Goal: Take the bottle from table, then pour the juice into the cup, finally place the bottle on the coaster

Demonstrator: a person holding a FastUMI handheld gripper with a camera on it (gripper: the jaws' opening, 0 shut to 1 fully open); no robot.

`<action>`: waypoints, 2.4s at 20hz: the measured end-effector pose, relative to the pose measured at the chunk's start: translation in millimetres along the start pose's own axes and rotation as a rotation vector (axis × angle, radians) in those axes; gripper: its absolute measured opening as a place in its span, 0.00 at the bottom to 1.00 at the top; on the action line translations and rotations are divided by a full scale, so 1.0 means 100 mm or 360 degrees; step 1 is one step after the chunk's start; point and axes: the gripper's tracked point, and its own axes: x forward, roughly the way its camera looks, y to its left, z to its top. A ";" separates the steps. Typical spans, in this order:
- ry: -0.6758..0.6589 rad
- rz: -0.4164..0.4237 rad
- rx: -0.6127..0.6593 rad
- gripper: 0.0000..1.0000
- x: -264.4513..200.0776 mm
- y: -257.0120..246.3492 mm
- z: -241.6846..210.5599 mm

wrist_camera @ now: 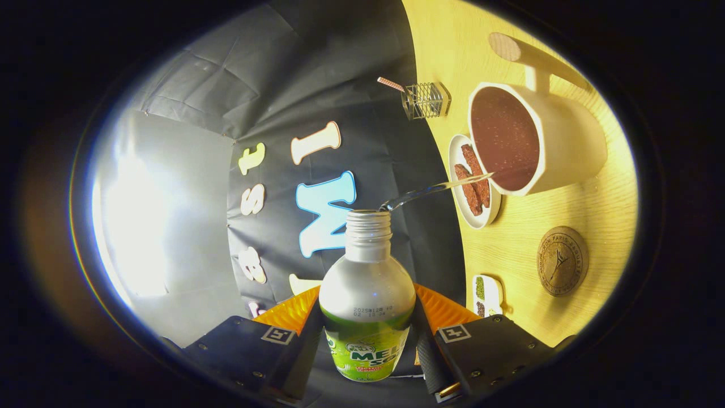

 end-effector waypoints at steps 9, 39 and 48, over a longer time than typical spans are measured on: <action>-0.0052 0.0055 0.0099 0.76 0.02 0.06 0.12; -0.0174 0.0132 0.0489 0.76 0.05 0.17 0.19; -0.0253 0.0161 0.0619 0.76 0.03 0.26 0.23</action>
